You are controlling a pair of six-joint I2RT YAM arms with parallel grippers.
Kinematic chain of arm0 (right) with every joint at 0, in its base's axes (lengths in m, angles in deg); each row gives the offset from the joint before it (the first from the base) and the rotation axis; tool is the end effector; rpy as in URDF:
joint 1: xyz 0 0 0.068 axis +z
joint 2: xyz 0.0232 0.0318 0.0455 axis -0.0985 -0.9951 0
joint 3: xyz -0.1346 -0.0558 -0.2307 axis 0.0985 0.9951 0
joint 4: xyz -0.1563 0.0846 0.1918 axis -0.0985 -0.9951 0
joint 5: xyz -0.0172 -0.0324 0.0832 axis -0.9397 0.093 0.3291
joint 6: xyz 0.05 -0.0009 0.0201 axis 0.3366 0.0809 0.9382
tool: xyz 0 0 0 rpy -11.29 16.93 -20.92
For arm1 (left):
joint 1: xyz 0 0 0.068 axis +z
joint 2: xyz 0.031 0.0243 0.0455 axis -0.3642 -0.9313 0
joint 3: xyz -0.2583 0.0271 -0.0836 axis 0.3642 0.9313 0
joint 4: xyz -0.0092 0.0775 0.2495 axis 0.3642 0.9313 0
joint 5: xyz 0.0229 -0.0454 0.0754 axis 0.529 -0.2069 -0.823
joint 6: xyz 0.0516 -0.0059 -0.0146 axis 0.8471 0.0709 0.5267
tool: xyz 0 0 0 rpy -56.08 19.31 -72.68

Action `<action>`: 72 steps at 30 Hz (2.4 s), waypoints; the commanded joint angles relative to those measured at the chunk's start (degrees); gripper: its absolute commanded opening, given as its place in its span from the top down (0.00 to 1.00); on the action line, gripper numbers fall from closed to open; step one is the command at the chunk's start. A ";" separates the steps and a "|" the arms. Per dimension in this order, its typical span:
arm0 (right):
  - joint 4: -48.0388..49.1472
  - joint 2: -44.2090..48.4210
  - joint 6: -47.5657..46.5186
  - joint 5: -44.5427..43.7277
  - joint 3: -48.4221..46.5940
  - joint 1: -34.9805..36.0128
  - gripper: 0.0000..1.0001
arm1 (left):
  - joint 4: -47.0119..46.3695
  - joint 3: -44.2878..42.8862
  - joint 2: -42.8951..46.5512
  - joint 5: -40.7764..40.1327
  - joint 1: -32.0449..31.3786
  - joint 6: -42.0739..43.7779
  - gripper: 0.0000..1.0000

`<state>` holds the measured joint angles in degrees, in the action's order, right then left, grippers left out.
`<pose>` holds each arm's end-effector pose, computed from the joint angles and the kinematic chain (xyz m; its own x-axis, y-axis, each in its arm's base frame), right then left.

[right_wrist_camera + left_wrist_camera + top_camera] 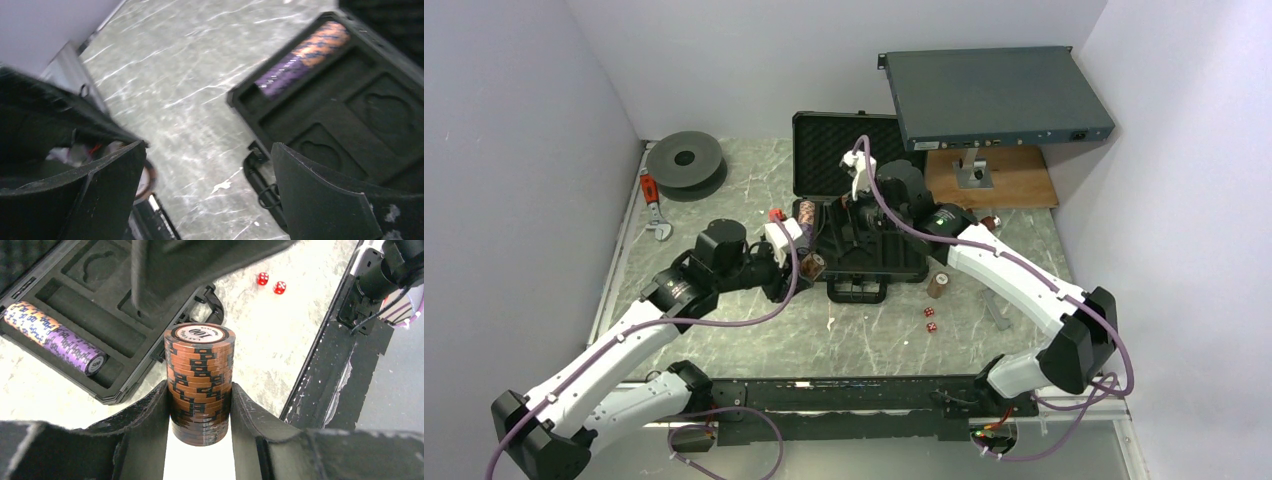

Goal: Pack up texas hold em set

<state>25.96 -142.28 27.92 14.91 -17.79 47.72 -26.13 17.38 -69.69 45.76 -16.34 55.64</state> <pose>0.2334 0.2282 0.3512 -0.5342 -0.1951 -0.8226 -0.7617 0.5331 0.3682 0.1475 -0.1322 0.3216 -0.3058 0.2974 -0.9045 0.8628 0.4883 -0.1311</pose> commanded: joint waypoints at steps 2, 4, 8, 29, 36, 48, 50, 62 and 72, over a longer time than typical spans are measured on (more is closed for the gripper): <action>0.57 3.22 3.70 -20.33 -3.24 -0.75 0.00 | -5.08 -0.17 3.04 -3.53 0.16 -2.65 1.00; 0.16 3.37 4.17 -24.86 -3.39 -0.76 0.00 | -5.49 0.11 3.06 -5.09 0.21 -5.32 1.00; -1.00 3.74 6.17 -35.22 -3.94 -0.76 0.00 | -8.51 1.84 2.70 -10.12 0.12 -10.70 1.00; -1.53 7.97 10.19 -57.85 -1.04 -0.49 0.00 | -0.91 -11.79 -19.22 -32.56 -4.02 -31.18 1.00; -1.35 8.13 10.11 -56.72 -0.69 -0.49 0.00 | 1.13 -19.51 -28.88 -34.33 -3.93 -31.43 1.00; -0.85 8.06 8.07 -55.69 -0.88 1.11 0.00 | 3.80 -29.86 -41.59 -36.33 -2.34 -29.04 1.00; -0.69 7.97 7.64 -56.02 -0.88 1.54 0.00 | 3.36 -30.59 -42.84 -35.79 -1.78 -29.04 1.00; -0.22 8.61 6.73 -58.17 -0.36 2.32 0.00 | 2.89 -35.49 -49.33 -33.37 1.08 -29.09 1.00; -1.61 9.04 8.12 -62.27 -0.54 2.41 0.00 | 6.85 -42.73 -57.21 -33.12 2.69 -29.51 1.00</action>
<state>23.38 -135.57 35.70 -44.35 -18.31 49.75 -18.68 -21.15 -125.73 11.90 -14.63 26.40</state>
